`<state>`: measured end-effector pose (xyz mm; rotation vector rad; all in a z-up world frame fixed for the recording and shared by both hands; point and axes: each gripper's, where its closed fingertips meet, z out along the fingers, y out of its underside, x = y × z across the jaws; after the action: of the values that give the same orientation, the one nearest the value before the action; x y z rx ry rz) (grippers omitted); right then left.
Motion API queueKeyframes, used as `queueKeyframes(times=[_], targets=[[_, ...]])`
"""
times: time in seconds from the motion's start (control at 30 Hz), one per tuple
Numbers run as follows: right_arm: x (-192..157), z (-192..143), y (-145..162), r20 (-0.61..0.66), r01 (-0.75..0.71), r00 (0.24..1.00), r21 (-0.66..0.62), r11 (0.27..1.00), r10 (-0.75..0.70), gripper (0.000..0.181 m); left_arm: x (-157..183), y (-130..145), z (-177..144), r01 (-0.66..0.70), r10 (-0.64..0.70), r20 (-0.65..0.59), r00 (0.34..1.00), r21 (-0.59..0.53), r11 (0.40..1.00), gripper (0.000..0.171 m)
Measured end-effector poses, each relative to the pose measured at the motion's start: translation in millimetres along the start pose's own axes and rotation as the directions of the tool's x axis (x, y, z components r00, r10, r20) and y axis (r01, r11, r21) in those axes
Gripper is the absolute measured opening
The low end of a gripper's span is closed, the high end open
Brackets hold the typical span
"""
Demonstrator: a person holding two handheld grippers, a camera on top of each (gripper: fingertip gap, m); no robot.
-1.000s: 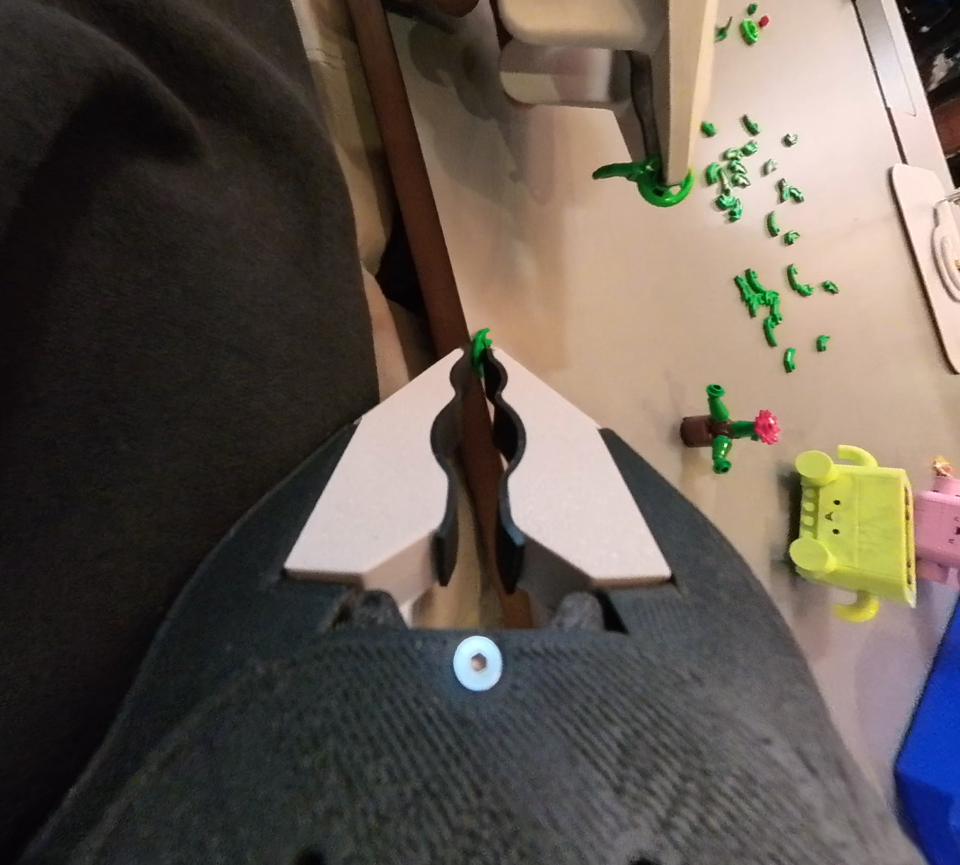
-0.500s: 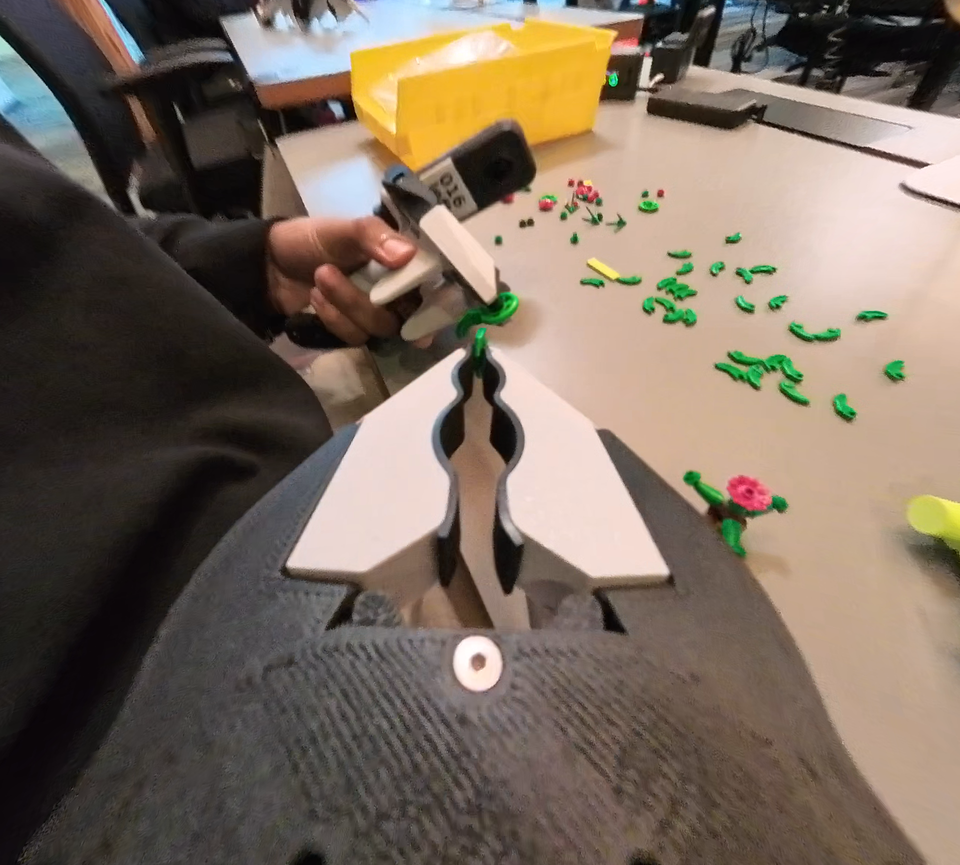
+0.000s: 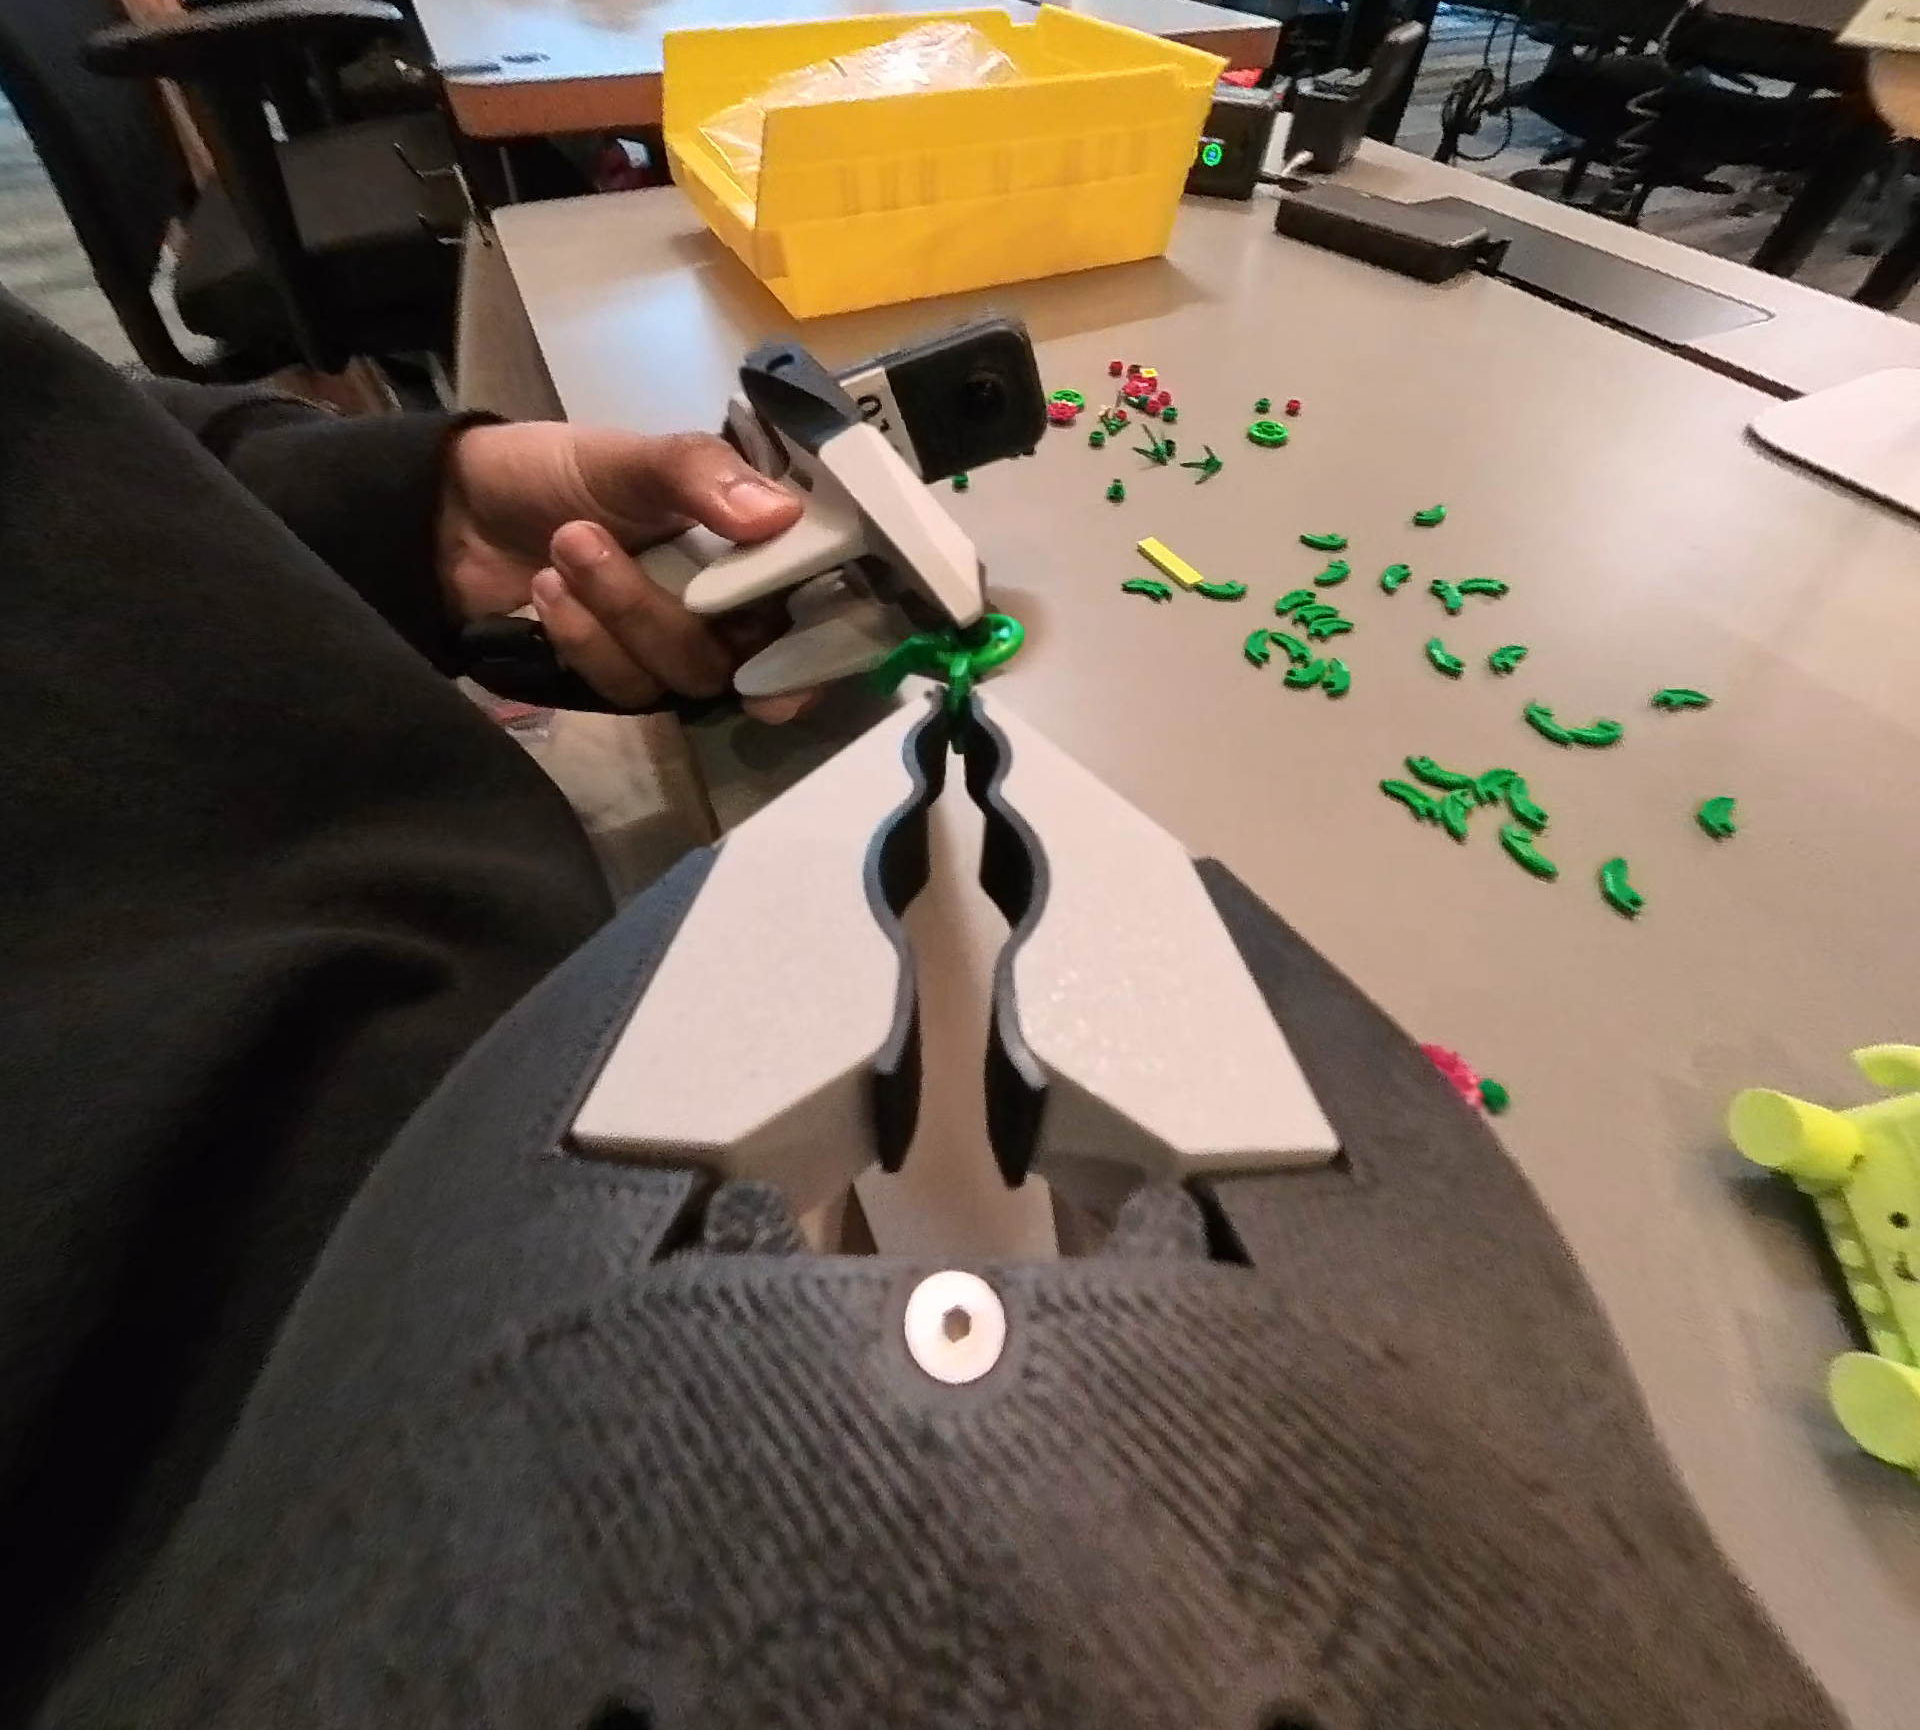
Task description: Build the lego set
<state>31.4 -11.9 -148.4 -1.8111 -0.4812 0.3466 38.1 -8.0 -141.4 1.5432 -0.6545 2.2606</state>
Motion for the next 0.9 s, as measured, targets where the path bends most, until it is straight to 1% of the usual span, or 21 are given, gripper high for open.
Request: queueKeyframes(times=[0.13,0.2,0.33,0.53,0.67,0.77,0.83,0.9], targets=[[2.7,1.9,3.3,-0.047,0.042,0.998,-0.044,0.998,-0.044,0.0,-3.4,-0.7,-0.4,0.011,-0.011,0.023,1.0,0.013,1.0,0.007],[3.5,2.5,5.6,-0.054,0.037,0.998,-0.057,0.998,-0.04,0.001,-5.3,-0.4,-0.4,0.007,-0.008,0.038,0.999,0.013,1.0,0.007],[4.6,2.6,10.3,-0.034,-0.015,0.999,-0.077,0.997,0.012,0.0,-10.0,1.4,0.4,-0.013,0.012,0.079,0.997,0.007,1.0,0.008],[5.6,1.6,19.0,-0.022,-0.036,0.999,-0.143,0.989,0.034,0.0,-17.8,4.7,1.7,-0.049,0.051,0.148,0.988,-0.015,0.999,0.008],[5.6,1.0,24.5,0.002,-0.079,0.997,-0.176,0.981,0.081,0.0,-23.4,7.6,2.1,-0.078,0.085,0.201,0.976,-0.041,0.996,0.009],[5.7,1.1,26.6,0.024,-0.114,0.992,-0.194,0.974,0.121,0.0,-25.3,8.4,2.2,-0.086,0.094,0.217,0.972,-0.048,0.995,0.009],[5.6,1.7,30.0,0.032,-0.119,0.991,-0.218,0.969,0.129,0.0,-28.9,9.6,1.8,-0.107,0.12,0.249,0.961,-0.066,0.992,0.009],[5.0,2.1,32.8,0.042,-0.115,0.991,-0.235,0.965,0.129,0.0,-30.0,10.6,1.5,-0.106,0.121,0.255,0.959,-0.074,0.992,0.009]])
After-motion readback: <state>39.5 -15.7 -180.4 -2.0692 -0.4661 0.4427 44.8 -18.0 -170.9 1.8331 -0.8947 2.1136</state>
